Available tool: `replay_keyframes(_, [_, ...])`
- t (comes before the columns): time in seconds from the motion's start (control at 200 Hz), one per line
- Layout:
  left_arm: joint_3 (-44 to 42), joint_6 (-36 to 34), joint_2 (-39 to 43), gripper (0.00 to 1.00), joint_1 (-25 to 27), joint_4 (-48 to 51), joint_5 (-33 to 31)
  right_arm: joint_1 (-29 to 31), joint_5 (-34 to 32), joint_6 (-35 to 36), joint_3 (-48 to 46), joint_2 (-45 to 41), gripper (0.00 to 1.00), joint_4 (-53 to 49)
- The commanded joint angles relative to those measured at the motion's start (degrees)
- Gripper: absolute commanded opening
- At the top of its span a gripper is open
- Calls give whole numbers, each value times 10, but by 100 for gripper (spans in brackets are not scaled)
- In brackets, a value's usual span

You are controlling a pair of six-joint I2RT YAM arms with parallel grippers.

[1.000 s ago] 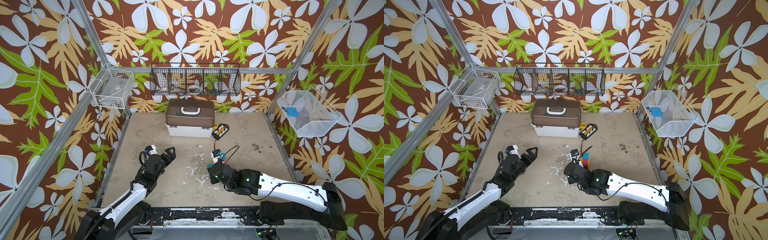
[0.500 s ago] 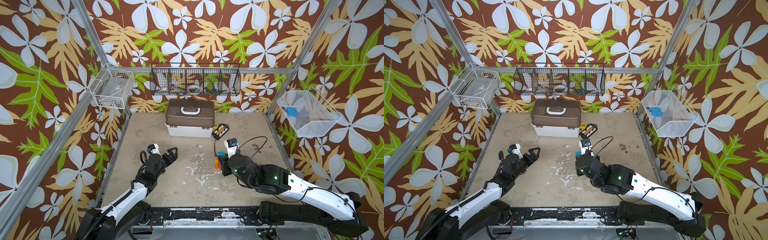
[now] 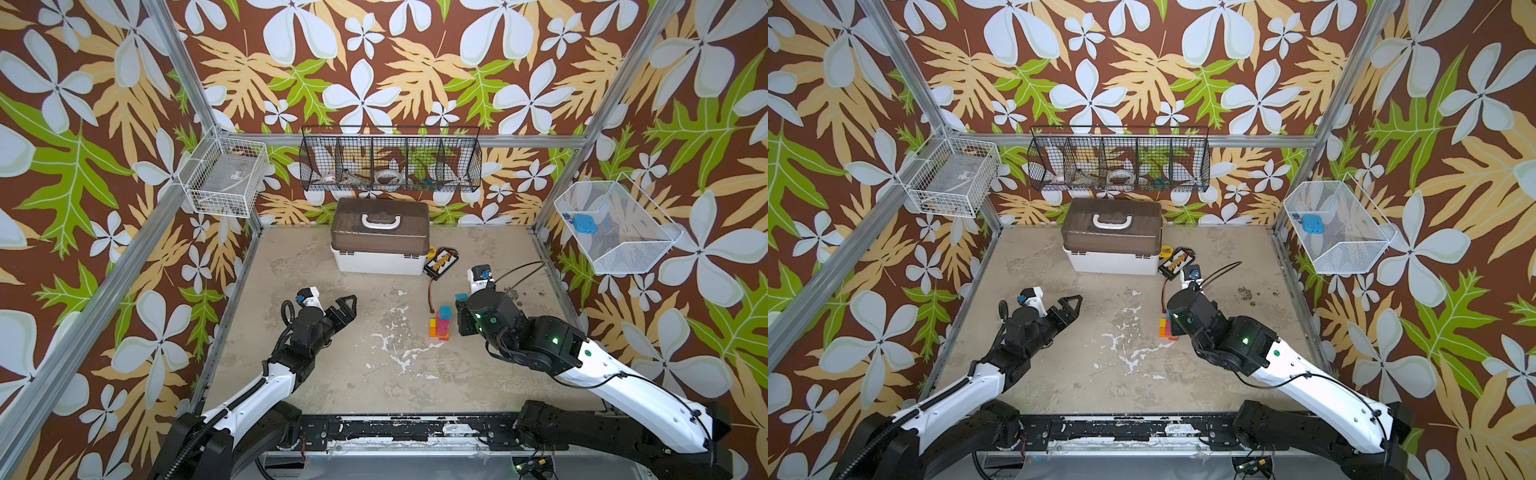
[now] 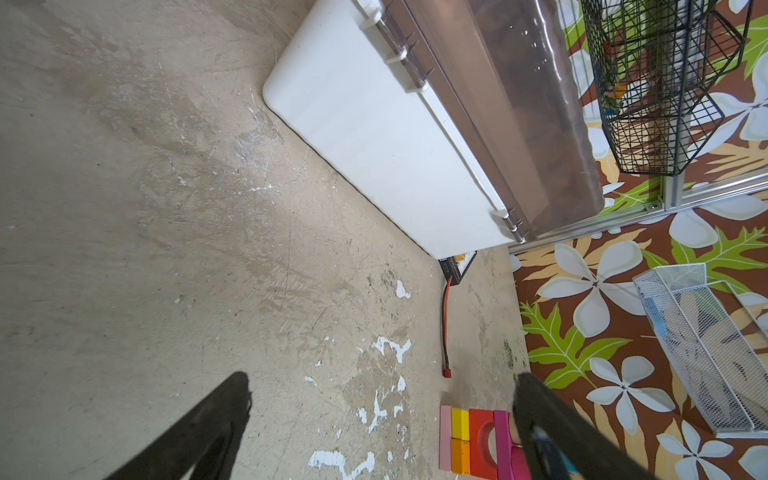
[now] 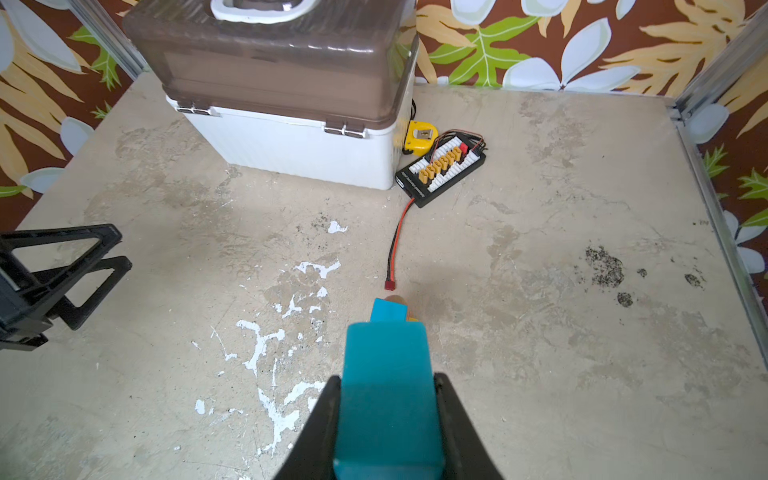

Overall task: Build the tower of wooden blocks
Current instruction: 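Lift the teal block with the right gripper and carry it over the stack, then lower the teal block onto the stack top and open the right gripper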

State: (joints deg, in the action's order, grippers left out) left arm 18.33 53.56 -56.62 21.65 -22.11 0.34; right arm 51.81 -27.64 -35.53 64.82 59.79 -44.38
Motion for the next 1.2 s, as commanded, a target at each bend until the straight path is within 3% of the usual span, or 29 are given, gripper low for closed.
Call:
replay_keyframes(0.0, [4, -7, 0, 100, 0, -15, 2, -23, 39, 13, -3, 16, 19, -4])
replay_keyframes(0.165, [4, -6, 0, 100, 0, -15, 2, -64, 92, 21, -10, 46, 17, 9])
replay_keyframes(0.375, [4, -6, -2, 100, 0, -16, 2, -71, 107, 19, -1, 95, 14, 10])
replay_keyframes(1.196, [5, -2, -13, 100, 0, -19, 5, -78, 78, -21, 23, 211, 19, -11])
